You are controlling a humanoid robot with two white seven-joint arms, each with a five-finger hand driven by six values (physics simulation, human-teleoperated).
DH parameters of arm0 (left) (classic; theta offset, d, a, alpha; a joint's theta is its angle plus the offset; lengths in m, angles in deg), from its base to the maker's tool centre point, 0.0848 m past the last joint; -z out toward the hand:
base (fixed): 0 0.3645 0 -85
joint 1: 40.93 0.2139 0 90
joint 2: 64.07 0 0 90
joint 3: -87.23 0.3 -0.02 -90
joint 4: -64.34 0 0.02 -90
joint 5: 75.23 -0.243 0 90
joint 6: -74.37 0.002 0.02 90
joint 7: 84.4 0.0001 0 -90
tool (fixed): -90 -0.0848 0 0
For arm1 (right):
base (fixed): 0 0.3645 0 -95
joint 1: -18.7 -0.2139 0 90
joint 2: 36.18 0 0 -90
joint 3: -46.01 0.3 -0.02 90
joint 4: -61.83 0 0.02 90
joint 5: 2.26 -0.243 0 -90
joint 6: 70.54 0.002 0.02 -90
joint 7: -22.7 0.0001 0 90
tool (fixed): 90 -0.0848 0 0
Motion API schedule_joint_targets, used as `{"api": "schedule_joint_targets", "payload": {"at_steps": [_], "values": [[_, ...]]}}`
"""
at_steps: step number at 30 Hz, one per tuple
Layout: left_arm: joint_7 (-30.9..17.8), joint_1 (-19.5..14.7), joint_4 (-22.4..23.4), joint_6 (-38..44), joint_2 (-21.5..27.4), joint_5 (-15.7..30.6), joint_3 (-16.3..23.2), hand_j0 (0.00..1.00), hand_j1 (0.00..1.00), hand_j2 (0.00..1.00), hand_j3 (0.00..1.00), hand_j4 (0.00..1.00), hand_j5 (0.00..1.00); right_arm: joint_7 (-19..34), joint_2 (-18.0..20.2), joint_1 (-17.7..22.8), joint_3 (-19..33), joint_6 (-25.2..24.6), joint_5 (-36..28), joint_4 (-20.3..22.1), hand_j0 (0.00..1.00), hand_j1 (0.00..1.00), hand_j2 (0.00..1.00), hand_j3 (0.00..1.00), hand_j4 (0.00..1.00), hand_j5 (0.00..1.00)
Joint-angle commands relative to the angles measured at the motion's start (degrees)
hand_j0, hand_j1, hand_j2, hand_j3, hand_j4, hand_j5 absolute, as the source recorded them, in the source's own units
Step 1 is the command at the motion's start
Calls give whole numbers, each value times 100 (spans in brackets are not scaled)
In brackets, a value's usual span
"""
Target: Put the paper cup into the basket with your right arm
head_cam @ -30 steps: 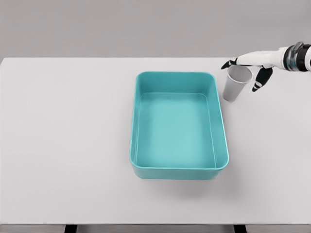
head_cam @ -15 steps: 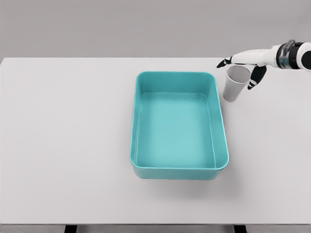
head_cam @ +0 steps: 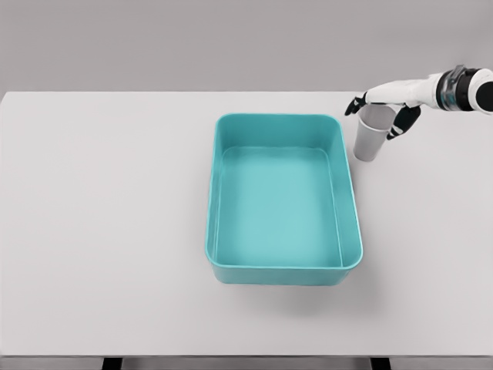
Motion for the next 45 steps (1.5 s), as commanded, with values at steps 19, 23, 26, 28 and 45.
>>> {"api": "schedule_joint_targets", "payload": {"at_steps": [19,23,26,28,45], "values": [[-1,0,1,0,0,0,0,100,100,100,100,100,100,-2,315,-264,-29,44,-27,330,71,71,71,71,71,71],[-1,0,1,0,0,0,0,100,100,100,100,100,100,-2,447,-325,-29,44,-36,541,71,71,71,71,71,71],[-1,0,1,0,0,0,0,100,100,100,100,100,100,-2,588,-378,-29,44,-45,752,71,71,71,71,71,71],[-1,0,1,0,0,0,0,100,100,100,100,100,100,-2,623,-395,-29,44,-45,840,71,71,71,71,71,71],[-1,0,1,0,0,0,0,100,100,100,100,100,100,-2,1326,-571,50,35,-115,2035,71,71,71,71,71,71]]}}
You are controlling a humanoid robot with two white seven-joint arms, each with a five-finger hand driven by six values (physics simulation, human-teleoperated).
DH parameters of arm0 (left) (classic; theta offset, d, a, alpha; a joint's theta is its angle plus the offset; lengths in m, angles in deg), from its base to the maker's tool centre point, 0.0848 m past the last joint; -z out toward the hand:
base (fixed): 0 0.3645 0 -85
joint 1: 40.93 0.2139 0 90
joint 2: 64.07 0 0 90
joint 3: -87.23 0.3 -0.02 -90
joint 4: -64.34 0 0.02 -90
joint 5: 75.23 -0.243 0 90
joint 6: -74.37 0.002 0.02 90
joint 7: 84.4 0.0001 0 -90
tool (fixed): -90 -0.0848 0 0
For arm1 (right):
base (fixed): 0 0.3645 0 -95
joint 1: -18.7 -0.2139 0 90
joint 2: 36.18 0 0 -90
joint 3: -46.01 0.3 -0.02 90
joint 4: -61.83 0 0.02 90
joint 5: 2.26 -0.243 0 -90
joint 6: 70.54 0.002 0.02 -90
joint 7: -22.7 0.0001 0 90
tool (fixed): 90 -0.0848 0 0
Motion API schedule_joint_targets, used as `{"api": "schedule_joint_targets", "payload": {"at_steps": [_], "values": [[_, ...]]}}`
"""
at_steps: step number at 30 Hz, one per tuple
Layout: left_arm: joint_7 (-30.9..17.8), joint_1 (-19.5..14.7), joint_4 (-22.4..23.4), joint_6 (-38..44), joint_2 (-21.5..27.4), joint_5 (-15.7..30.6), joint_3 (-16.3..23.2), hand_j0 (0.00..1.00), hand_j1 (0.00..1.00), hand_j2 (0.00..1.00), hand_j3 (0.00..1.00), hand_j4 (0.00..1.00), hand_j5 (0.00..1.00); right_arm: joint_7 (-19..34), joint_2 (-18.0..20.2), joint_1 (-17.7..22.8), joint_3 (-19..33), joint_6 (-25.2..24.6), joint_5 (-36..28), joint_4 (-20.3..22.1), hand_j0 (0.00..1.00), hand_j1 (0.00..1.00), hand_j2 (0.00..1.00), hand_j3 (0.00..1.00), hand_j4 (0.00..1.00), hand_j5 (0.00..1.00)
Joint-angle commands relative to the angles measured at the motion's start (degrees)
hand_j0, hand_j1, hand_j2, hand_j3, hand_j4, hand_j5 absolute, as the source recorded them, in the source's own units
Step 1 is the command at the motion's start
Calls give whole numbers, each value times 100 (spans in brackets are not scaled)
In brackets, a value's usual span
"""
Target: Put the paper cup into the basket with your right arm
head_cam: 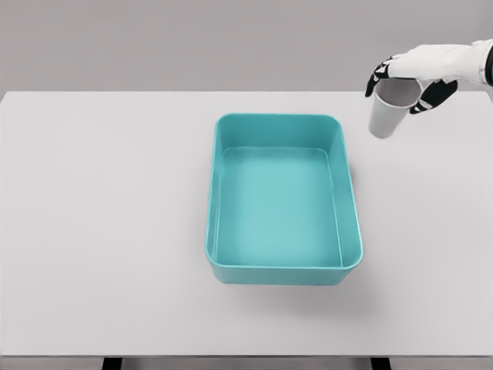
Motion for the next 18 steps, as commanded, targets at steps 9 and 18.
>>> {"api": "schedule_joint_targets", "payload": {"at_steps": [9,18], "values": [[-1,0,1,0,0,0,0,100,100,100,100,100,100,-2,13,-114,14,-7,-22,312,71,71,71,71,71,71],[-1,0,1,0,0,0,0,100,100,100,100,100,100,-2,-49,-132,66,-7,-84,365,71,71,71,71,71,71]]}}
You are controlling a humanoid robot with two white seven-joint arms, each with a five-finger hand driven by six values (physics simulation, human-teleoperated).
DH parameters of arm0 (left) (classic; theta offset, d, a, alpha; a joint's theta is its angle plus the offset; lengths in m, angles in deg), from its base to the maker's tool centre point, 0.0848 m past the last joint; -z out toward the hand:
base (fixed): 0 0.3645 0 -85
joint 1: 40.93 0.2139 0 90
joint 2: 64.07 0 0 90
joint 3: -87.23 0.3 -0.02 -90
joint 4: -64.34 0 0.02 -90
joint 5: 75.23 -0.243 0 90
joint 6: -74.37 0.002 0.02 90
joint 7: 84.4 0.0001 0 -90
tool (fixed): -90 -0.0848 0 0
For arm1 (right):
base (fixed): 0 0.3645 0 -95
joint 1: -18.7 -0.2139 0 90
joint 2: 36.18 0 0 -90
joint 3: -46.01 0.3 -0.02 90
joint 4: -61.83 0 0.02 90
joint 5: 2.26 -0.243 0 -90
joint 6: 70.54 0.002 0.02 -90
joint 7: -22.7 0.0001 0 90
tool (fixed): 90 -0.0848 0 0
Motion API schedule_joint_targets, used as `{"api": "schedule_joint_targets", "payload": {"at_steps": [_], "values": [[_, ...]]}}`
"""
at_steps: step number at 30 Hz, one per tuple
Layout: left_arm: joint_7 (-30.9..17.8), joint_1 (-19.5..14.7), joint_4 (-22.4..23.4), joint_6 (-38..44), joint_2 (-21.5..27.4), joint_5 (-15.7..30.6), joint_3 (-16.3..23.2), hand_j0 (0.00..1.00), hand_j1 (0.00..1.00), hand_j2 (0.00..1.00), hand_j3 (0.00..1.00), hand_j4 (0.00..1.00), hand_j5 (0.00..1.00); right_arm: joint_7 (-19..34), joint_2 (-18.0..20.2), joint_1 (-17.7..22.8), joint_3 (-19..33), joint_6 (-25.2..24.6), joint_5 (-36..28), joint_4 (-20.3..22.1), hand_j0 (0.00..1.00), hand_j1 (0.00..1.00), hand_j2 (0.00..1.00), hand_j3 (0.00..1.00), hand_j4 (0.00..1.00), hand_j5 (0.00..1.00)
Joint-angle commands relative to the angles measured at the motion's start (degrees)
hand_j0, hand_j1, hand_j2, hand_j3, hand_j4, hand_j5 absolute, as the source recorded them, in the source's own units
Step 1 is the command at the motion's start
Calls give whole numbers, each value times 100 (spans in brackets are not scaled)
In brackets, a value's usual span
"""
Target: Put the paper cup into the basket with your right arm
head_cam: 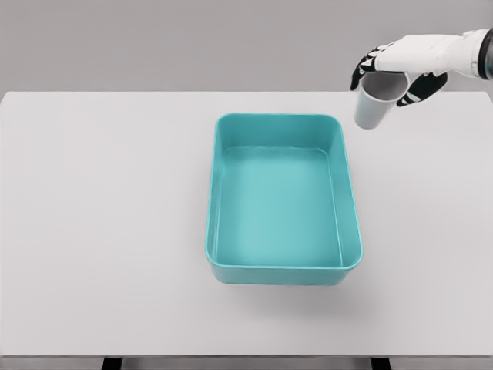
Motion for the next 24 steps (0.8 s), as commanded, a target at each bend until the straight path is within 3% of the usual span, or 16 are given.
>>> {"api": "schedule_joint_targets", "payload": {"at_steps": [1,24], "values": [[-1,0,0,0,0,0,0,100,100,100,100,100,100,-3,-12,0,11,-7,-38,20,71,71,71,71,71,71],[-1,0,0,0,0,0,0,100,100,100,100,100,100,-3,-285,0,46,-51,-134,328,71,71,71,71,71,71]]}}
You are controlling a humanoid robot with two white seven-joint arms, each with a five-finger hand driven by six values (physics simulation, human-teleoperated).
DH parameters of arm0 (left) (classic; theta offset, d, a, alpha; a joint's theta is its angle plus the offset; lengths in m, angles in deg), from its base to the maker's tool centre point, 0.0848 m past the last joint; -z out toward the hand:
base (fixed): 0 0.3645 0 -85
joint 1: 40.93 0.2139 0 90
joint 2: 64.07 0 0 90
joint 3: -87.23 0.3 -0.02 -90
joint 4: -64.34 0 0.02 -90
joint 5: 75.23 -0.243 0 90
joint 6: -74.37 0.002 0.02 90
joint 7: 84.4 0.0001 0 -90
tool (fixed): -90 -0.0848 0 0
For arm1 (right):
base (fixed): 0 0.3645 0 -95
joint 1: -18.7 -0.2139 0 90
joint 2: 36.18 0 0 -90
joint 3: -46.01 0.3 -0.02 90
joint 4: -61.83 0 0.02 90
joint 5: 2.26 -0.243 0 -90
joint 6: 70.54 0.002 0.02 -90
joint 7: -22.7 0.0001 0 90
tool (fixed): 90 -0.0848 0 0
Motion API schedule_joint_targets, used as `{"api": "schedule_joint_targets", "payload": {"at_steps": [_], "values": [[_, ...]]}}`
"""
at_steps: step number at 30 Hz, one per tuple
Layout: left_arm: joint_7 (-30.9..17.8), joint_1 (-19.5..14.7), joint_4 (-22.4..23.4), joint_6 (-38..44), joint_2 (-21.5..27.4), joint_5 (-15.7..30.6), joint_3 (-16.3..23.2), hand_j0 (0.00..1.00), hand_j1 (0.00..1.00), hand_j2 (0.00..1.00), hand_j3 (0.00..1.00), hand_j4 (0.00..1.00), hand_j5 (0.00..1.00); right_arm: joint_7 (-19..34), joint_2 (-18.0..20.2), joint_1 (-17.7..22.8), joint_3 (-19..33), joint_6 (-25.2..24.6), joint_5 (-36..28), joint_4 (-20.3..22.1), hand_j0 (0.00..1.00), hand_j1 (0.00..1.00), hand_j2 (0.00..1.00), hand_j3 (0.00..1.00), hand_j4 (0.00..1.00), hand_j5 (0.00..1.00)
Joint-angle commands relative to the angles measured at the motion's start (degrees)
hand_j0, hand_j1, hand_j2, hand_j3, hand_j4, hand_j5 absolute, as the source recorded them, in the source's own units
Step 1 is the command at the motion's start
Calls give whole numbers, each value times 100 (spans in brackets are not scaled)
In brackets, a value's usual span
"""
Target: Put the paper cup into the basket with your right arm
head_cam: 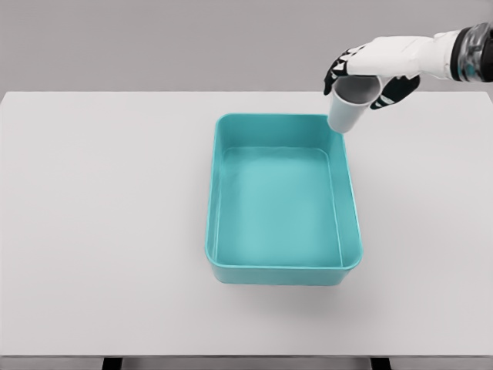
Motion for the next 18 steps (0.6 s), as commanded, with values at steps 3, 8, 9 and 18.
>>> {"api": "schedule_joint_targets", "payload": {"at_steps": [3,8,9,18], "values": [[-1,0,0,0,0,0,0,100,100,100,100,100,100,-2,-70,0,6,-12,-98,45,71,71,71,71,71,71],[-1,0,0,0,0,0,0,100,100,100,100,100,100,-2,-194,0,6,-21,-98,45,71,71,71,71,71,71],[-1,0,0,0,0,0,0,100,100,100,100,100,100,-2,-202,9,-3,-29,-98,54,71,71,71,71,71,71],[-1,0,0,0,0,0,0,100,100,100,100,100,100,-2,-475,35,-47,-47,-98,45,71,71,71,71,71,71]]}}
